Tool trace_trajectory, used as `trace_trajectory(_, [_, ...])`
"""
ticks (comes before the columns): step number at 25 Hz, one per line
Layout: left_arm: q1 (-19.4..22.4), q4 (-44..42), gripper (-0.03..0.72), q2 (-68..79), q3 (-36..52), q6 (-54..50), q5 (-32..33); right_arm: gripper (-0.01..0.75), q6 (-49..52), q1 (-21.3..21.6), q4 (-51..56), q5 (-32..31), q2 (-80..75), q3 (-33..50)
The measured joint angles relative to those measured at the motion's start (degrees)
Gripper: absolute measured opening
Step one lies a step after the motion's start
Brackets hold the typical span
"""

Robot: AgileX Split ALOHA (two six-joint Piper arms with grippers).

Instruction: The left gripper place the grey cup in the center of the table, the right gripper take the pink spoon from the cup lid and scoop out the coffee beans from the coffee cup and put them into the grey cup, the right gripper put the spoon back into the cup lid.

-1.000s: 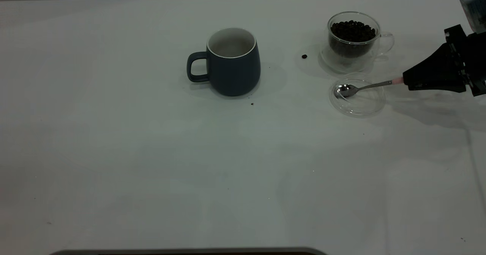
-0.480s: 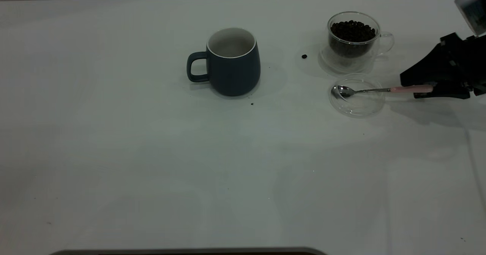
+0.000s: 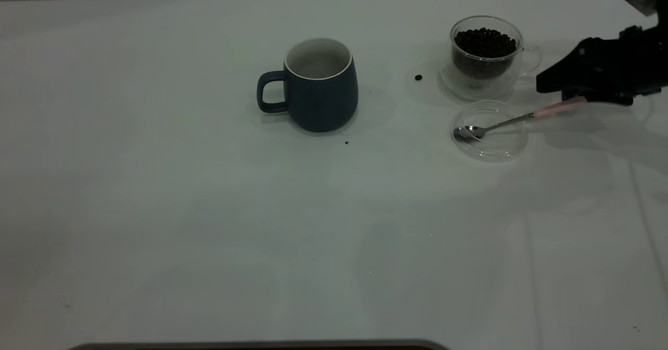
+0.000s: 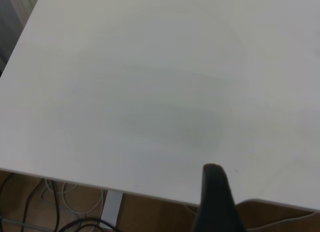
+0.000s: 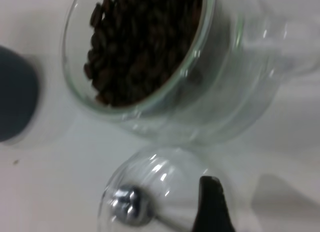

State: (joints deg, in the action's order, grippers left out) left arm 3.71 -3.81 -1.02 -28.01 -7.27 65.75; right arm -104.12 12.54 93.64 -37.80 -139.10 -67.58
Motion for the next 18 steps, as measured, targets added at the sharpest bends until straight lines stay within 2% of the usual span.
trace_trajectory(5, [0.0,0.0,0.567,0.0,0.0,0.0,0.0,0.582,-3.5,-1.1,3.4,8.2,5.1,0.1])
trace_trajectory(11, [0.0,0.0,0.567,0.0,0.0,0.0,0.0,0.582,6.3,-2.4,1.9,11.6,19.9,6.9])
trace_trajectory(15, [0.0,0.0,0.567,0.0,0.0,0.0,0.0,0.577,21.4,-6.7,-14.0,14.6,39.0,16.4])
trace_trajectory(18, [0.0,0.0,0.567,0.0,0.0,0.0,0.0,0.577,39.8,-9.7,-31.4,10.7,54.3,23.4])
